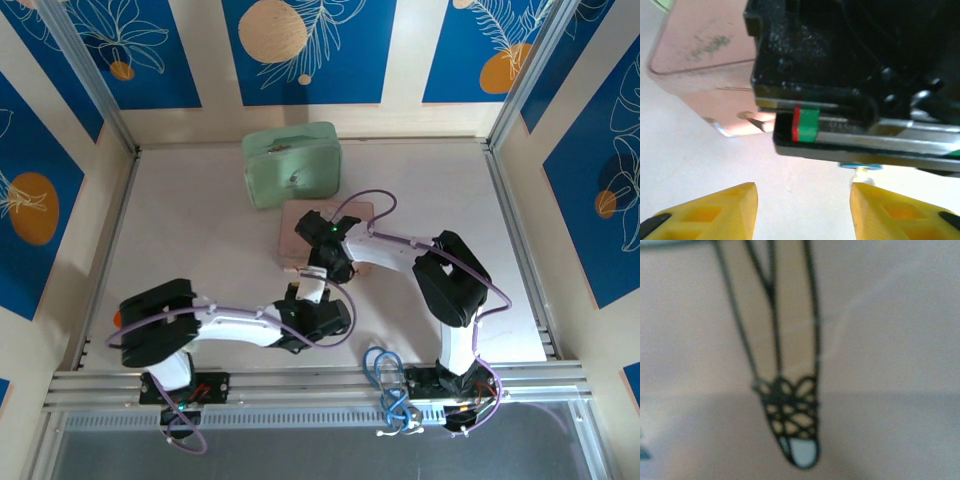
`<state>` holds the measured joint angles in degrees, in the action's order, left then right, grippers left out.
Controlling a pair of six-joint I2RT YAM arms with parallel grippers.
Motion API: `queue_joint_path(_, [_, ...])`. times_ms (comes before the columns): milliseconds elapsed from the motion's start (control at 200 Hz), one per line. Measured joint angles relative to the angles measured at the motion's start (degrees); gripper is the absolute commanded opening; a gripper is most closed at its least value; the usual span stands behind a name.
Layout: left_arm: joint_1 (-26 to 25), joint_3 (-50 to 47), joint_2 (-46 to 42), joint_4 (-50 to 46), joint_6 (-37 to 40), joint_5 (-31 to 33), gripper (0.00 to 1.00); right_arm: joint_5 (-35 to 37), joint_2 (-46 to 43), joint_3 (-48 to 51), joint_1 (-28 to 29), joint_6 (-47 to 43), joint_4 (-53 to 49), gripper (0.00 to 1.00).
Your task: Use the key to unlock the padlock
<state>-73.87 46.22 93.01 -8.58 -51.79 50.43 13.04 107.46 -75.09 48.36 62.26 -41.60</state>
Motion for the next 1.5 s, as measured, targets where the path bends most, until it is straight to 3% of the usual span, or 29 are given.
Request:
queue_joint_path(265, [5.25,-10.69,-15.5,1.84,-8.28,-10.32,0.53,-0.02,0.0,0.22,2.08,0.37,0.76,0.0])
queue_joint_path(405, [8.15,-16.61,-19.02,6.12,-12.02,-14.56,0.45,0.42,0.0,0.26,2.34,0.37,0.87,0.0])
queue_joint_path(605, [8.61,-19.61,-19.39,11.76,-12.96,-18.93,0.44,0.96,-0.17,0.96,3.76,0.31,1.99,0.0])
queue_joint_path(785, [8.92,-19.71,-19.71,14.19,-13.14,-19.89,0.46,1.09,-3.82,7.3,4.61,-0.11,9.84,0.0])
queue_joint_path(905, [9.53,-20.79,-21.14,15.93,-14.23,-20.02,0.41,0.85,-5.27,10.08,4.46,-0.76,13.84,0.0])
queue_joint_path(1235, [11.3,-23.54,-24.61,15.04,-15.87,-20.46,0.39,0.9,-5.25,10.36,4.42,-1.4,14.4,0.0])
queue_joint_path(1501, [12.28,-19.76,-29.62,8.85,-15.3,-20.39,0.41,1.33,-5.2,10.36,4.57,-1.62,14.4,0.18])
